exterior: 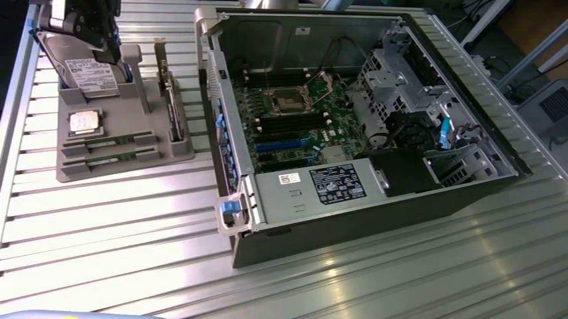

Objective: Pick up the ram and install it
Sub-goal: 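Pick up the ram and move it above insertion slot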

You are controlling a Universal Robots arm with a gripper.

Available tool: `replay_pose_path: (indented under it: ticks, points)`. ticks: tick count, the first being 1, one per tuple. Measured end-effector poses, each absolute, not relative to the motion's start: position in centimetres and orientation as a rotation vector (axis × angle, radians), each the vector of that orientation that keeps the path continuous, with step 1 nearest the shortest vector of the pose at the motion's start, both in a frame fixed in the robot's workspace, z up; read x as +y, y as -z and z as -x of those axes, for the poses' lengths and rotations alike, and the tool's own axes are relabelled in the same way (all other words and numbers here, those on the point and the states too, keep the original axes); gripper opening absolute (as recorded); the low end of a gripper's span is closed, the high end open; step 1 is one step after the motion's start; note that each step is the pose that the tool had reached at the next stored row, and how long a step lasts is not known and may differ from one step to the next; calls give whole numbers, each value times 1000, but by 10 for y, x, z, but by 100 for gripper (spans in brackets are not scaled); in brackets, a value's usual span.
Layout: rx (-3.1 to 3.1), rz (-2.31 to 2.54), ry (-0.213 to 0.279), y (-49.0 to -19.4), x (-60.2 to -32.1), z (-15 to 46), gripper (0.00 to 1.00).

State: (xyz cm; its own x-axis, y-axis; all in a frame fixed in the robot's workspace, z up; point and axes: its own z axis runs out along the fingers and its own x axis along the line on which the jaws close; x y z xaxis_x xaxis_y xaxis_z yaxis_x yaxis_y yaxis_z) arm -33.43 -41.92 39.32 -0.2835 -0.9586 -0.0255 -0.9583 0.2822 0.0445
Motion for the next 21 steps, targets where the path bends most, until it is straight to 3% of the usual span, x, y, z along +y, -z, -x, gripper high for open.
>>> replay_pose_path:
  ticks: [21]
  points:
    - [-2064,-2345,76,-393,-419,334,10]
